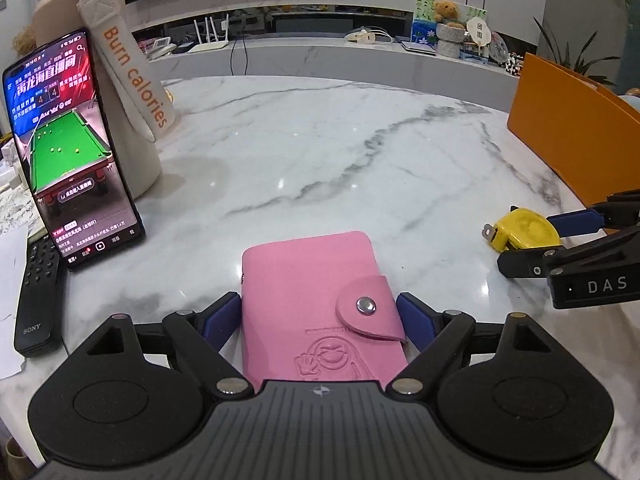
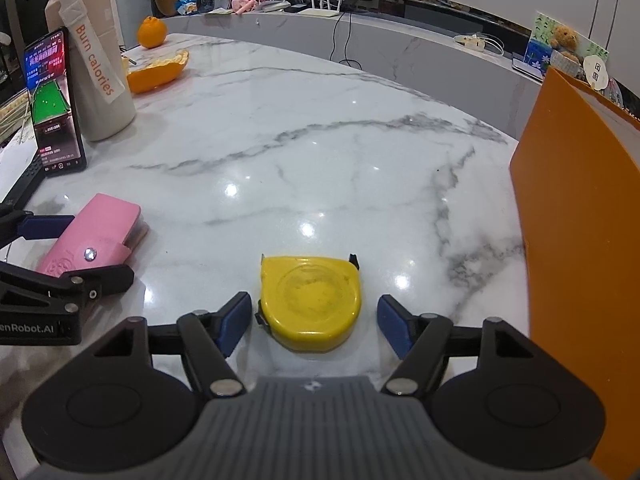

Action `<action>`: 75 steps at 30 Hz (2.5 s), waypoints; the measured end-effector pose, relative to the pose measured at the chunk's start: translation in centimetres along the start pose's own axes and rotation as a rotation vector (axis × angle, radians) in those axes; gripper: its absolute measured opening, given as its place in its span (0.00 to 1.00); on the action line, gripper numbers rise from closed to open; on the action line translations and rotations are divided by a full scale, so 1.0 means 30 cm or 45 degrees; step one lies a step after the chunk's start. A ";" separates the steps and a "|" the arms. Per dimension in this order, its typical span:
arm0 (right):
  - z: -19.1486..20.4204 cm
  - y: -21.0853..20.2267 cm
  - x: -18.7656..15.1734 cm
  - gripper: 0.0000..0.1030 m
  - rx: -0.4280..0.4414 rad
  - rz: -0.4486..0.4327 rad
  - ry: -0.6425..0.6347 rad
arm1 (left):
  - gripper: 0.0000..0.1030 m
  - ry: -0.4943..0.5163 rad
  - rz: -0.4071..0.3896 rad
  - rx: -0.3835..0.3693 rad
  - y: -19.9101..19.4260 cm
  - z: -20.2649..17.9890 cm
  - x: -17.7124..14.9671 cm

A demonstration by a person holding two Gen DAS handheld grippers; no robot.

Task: Organize objects
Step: 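Lift the pink wallet with the left tool while the right tool lifts the tape measure, then carry the wallet and tape measure over the orange box with both tools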

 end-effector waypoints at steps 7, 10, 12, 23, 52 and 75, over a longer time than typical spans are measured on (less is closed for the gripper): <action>0.003 0.002 0.006 0.65 0.016 -0.010 -0.024 | 0.94 0.027 0.002 -0.023 -0.010 -0.017 -0.003; 0.007 -0.002 0.010 0.55 0.019 0.003 -0.026 | 0.94 0.030 0.009 -0.029 -0.009 -0.017 -0.001; 0.007 -0.005 0.009 0.55 0.022 0.006 -0.028 | 0.94 0.030 0.010 -0.034 -0.009 -0.016 -0.001; -0.007 -0.066 0.051 0.55 0.016 -0.035 -0.032 | 0.92 0.047 0.018 -0.061 -0.025 -0.037 0.044; -0.395 -0.435 0.328 0.55 -0.067 -0.387 0.244 | 0.92 0.350 -0.338 -0.207 -0.163 -0.440 0.614; -0.943 -0.518 0.253 0.55 -0.297 -0.359 0.670 | 0.92 0.540 -0.357 -0.397 -0.074 -0.947 0.738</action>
Point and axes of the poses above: each gripper's, at about its wrist camera, not at the fingertips, and y roughly the way its jaws point, z to its left, x to its top, the point moved 9 cm from there along y, roughly the way its jaws point, and after that the axes turned 7 degrees about y, right-handed, at the moved point
